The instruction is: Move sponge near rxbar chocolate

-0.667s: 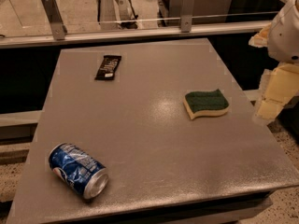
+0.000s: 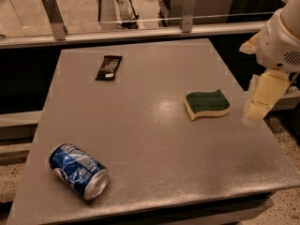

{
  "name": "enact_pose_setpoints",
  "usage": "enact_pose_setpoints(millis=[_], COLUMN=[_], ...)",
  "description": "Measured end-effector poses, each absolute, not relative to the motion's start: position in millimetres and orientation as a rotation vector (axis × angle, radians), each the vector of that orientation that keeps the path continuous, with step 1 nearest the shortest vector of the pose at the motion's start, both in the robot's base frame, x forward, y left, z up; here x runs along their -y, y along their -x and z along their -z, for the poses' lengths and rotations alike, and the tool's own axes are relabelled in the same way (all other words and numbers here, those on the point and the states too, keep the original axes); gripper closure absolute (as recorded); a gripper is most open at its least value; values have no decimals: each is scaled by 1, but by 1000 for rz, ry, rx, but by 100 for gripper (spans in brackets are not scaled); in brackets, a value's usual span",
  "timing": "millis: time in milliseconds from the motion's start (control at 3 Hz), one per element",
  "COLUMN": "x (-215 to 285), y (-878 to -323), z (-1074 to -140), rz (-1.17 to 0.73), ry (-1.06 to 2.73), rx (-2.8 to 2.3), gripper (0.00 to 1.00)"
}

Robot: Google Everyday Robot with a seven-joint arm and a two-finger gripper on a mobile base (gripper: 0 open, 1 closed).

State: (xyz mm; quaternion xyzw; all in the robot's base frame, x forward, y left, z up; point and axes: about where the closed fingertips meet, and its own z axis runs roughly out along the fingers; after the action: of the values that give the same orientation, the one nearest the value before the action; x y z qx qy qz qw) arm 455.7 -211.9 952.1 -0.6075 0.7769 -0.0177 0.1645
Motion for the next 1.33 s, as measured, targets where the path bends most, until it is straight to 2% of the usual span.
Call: enact_pose_setpoints(millis=[1000, 1333], x=[196, 195], y=[-512, -521], z=[-850, -838], rz=[-171, -190], ry=[1741, 1725], rx=[-2206, -2188], gripper=[0, 17])
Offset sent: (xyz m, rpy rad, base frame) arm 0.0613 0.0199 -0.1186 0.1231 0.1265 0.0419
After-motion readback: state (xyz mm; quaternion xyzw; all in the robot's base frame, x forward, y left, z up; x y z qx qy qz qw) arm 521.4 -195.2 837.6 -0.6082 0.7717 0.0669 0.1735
